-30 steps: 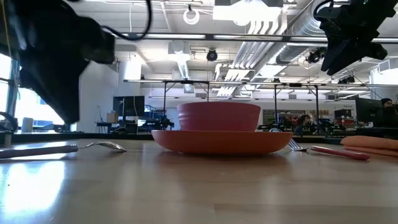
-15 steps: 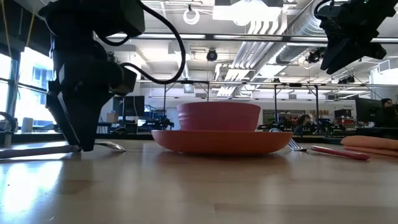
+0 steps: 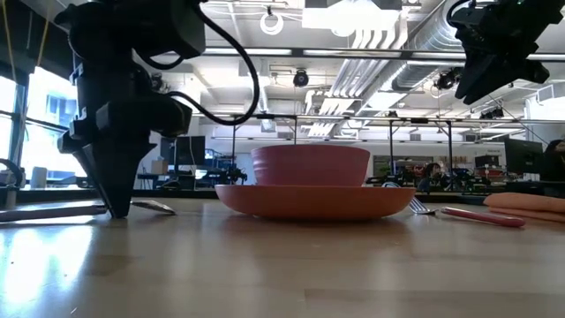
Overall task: Set table place
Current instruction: Put the spoon into the bowl on the plate
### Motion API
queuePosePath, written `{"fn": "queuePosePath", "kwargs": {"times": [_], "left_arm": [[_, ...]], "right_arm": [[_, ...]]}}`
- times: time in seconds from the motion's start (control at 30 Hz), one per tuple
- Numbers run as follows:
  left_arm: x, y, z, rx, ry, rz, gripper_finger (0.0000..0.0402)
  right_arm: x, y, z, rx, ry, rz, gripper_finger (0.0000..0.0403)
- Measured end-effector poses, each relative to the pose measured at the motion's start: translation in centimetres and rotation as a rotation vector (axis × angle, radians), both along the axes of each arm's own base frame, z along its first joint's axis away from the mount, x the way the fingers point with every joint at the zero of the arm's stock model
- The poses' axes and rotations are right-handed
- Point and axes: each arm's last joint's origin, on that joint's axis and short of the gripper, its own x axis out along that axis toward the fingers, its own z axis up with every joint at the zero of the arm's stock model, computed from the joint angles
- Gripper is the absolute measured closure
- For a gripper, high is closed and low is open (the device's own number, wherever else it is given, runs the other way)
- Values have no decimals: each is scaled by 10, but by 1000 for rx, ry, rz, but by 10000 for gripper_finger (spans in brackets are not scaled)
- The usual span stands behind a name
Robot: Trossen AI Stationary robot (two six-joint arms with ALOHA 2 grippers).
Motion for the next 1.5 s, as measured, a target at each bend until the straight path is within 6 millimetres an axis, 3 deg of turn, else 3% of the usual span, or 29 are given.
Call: {"fn": "queuePosePath", "kwargs": {"times": [0.17, 0.43, 0.6, 0.8, 1.0, 1.13, 1.27, 1.5], "left_arm": [[0, -1, 8, -31, -44, -31, 395], [-10, 2, 51, -29, -212, -20, 398], [-21, 9, 101, 87, -512, 35, 399], [-38, 21, 175, 425, -982, 33, 400], [-44, 43, 217, 692, -1210, -32, 401], [-37, 62, 227, 761, -1318, -85, 401], [-29, 77, 218, 779, -1273, -74, 401], [-17, 85, 217, 734, -1371, -133, 401]], "right_arm": [[0, 0, 0, 6, -8, -17, 309], [2, 0, 1, 7, -36, -15, 309], [12, 2, 8, -5, -114, 80, 309], [37, 4, 32, -114, -387, 274, 309], [73, -3, 48, -223, -734, 513, 309], [101, -13, 46, -226, -829, 602, 309], [127, -25, 49, -280, -745, 611, 309], [183, -42, 75, -301, -614, 757, 309]]}}
